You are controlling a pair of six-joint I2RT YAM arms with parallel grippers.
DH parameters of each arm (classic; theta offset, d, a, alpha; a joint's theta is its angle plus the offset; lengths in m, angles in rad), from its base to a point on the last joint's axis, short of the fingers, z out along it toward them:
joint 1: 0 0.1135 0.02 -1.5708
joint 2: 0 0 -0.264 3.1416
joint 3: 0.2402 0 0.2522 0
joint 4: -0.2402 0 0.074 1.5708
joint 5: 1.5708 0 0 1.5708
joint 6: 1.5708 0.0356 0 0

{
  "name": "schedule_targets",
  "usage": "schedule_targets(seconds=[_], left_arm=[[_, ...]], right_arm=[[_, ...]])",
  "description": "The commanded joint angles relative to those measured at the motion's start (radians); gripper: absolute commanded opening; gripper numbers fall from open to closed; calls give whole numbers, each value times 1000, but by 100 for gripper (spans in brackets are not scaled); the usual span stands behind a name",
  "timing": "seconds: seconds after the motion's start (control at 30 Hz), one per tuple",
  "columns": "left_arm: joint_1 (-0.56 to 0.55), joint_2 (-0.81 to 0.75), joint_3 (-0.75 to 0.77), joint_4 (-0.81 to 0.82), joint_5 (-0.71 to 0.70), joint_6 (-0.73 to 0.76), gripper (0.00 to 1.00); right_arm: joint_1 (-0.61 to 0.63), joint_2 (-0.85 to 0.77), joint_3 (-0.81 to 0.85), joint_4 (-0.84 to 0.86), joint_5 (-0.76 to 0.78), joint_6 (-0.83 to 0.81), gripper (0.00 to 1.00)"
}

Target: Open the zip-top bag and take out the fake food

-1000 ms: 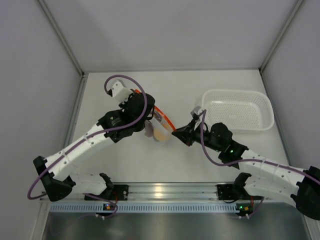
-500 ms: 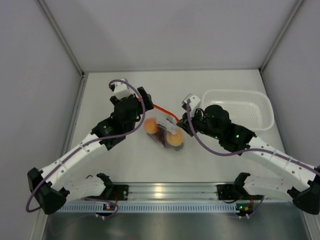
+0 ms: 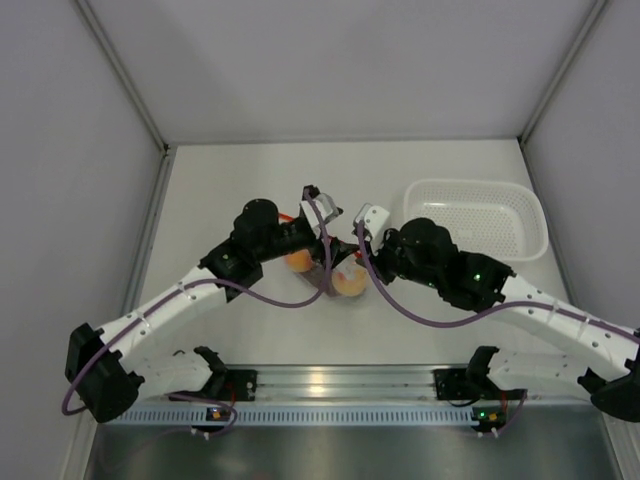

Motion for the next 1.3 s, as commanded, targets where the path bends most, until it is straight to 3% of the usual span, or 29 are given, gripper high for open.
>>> schedule_targets(seconds=[0.0,0.17,0.37,0.47,0.5,0.53,0.63,0.7,0.73,0.77,0.87,0.97,1.27], left_arm=[[15,13,51,-8,312,202,91],[98,85,158,-301,577,299,83],[127,127,175,-348,527,318,82],[127,131,172,-349,525,319,70],[127,130,172,-349,527,319,43],[127,130,171,-349,525,321,28],[127,130,178,-349,512,310,0],[127,125,180,-349,501,296,0],[125,122,180,-349,495,293,0],[125,118,182,-349,496,292,0],[125,96,178,-349,499,288,0],[125,68,177,-349,518,282,0],[125,25,224,-349,633,259,0]], right_arm=[[33,-67,-9,63,35,-16,0],[34,-102,-25,72,69,-22,0],[37,-122,-43,107,51,-37,0],[37,-128,-49,118,48,-40,0],[36,-130,-51,123,39,-43,0],[37,-131,-54,126,35,-43,0],[37,-143,-75,160,31,-39,0],[37,-163,-104,202,28,-34,1],[37,-174,-118,221,31,-27,10],[37,-188,-156,244,28,-14,29],[37,-263,-244,328,54,16,48],[36,-363,-345,431,72,44,56],[34,-502,-483,609,-4,104,57]])
